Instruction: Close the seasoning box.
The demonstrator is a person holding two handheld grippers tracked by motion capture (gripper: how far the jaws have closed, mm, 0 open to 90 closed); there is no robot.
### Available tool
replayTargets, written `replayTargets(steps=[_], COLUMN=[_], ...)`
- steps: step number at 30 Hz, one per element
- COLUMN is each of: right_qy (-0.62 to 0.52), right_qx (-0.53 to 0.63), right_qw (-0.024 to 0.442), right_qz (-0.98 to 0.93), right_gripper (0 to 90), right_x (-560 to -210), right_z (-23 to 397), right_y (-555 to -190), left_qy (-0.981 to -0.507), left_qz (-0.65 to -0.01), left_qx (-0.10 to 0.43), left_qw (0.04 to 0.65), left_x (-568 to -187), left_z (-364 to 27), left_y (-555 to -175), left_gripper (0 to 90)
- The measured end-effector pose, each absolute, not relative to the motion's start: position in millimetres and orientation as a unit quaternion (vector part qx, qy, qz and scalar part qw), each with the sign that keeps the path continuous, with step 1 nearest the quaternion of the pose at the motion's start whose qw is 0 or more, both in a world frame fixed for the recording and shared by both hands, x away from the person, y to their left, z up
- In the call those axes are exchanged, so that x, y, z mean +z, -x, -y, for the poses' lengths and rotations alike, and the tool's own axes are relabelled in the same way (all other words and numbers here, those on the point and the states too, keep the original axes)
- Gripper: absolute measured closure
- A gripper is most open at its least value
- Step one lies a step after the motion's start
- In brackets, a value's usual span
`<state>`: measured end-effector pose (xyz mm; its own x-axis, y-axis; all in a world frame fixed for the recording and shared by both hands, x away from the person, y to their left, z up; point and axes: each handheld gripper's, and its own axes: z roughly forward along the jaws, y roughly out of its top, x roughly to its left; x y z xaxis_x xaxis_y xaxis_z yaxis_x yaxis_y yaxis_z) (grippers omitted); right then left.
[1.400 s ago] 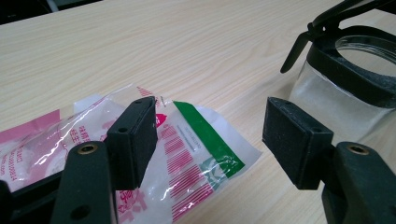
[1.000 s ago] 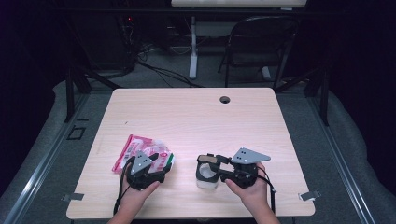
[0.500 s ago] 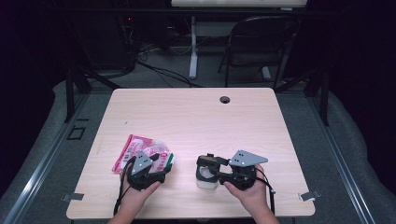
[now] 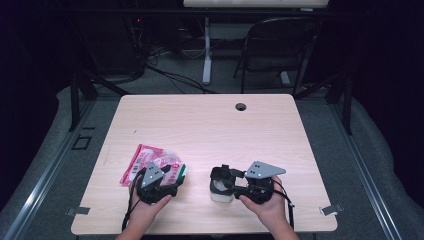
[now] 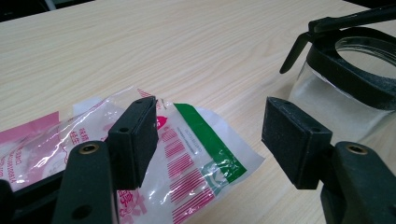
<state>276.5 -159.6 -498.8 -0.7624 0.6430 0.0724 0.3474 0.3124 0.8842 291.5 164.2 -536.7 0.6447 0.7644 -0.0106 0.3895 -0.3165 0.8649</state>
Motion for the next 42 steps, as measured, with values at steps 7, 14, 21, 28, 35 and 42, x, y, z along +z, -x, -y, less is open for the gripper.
replayTargets(steps=[7,14,21,28,35,42], right_qy=[-0.312,-0.31,-0.311,-0.312,-0.317,-0.324], right_qx=[0.497,0.495,0.494,0.502,0.502,0.504], right_qw=[0.148,0.146,0.139,0.134,0.135,0.136], right_qz=[-0.796,-0.799,-0.8,-0.795,-0.793,-0.789], right_gripper=[53.2,52.0,50.0,48.8,48.4,48.1], right_x=[-499.2,-499.6,-500.7,-499.6,-499.4,-498.1], right_z=[159.2,158.7,157.0,158.1,159.6,162.9], right_y=[-276.4,-276.4,-276.1,-276.1,-276.9,-277.8], left_qy=[-0.783,-0.783,-0.783,-0.781,-0.779,-0.777], left_qz=[-0.368,-0.369,-0.37,-0.371,-0.373,-0.374], left_qx=[0.208,0.206,0.207,0.208,0.209,0.209], left_qw=[0.457,0.457,0.456,0.458,0.459,0.461], left_x=[-536.0,-535.3,-535.3,-534.9,-534.1,-532.9], left_z=[-165.1,-165.9,-166.1,-167.3,-168.7,-170.3], left_y=[-291.7,-291.8,-291.9,-292.1,-292.6,-292.7], left_gripper=[35.9,36.0,36.0,36.0,36.0,36.0])
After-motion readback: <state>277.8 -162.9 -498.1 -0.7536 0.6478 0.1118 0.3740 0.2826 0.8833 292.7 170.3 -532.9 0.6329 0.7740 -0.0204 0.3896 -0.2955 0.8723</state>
